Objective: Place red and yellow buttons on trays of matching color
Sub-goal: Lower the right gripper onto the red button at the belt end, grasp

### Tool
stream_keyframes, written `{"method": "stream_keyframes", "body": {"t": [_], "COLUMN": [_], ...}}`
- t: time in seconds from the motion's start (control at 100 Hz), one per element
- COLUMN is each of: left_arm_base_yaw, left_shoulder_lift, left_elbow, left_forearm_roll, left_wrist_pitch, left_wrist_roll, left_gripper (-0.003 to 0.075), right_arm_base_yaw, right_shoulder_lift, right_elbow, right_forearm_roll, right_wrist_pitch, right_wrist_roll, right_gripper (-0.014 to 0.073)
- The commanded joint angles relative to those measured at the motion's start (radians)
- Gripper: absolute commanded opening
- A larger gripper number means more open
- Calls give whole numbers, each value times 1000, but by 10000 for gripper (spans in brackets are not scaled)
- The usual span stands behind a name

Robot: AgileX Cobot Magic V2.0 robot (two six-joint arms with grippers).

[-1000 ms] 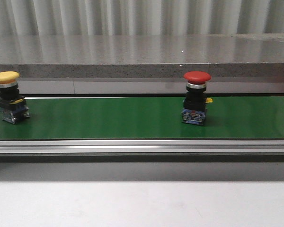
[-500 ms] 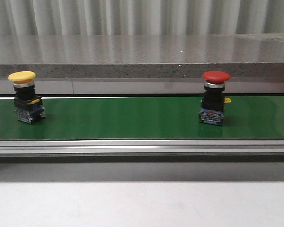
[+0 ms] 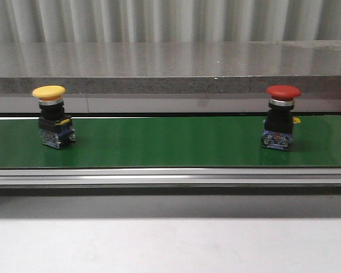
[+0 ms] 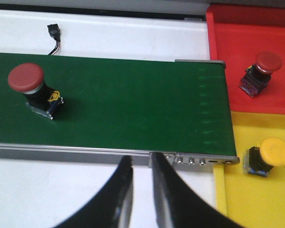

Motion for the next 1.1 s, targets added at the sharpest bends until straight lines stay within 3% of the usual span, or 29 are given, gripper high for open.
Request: {"method": "stream_keyframes", "body": {"t": [0.0, 0.1, 0.18, 0.42, 0.75, 1.09], "left_arm_base_yaw": [-7, -7, -7, -7, -7, -7], "left_shoulder_lift": [4, 4, 4, 4, 4, 4], "left_elbow": [-28, -28, -28, -28, -28, -28], "left_forearm_roll": [14, 14, 14, 14, 14, 14], "left_wrist_pitch": [-73, -73, -73, -73, -73, -73], "left_wrist_roll": [-1, -1, -1, -1, -1, -1], "left_gripper": [-20, -20, -20, -20, -20, -20], "right_arm_base_yaw": [0, 0, 0, 24, 132, 151], "right_shoulder_lift": [-2, -2, -2, 55, 339, 558], "right_elbow": [-26, -26, -26, -26, -27, -123], "right_forearm_roll": [-5, 2, 27, 62, 62, 62], "right_wrist_pitch": [-32, -27, -30, -137, -294, -298], "right_wrist_roll": [-11, -11, -11, -11, -35, -35], "right_gripper": [333, 579, 668, 654, 654, 654]}}
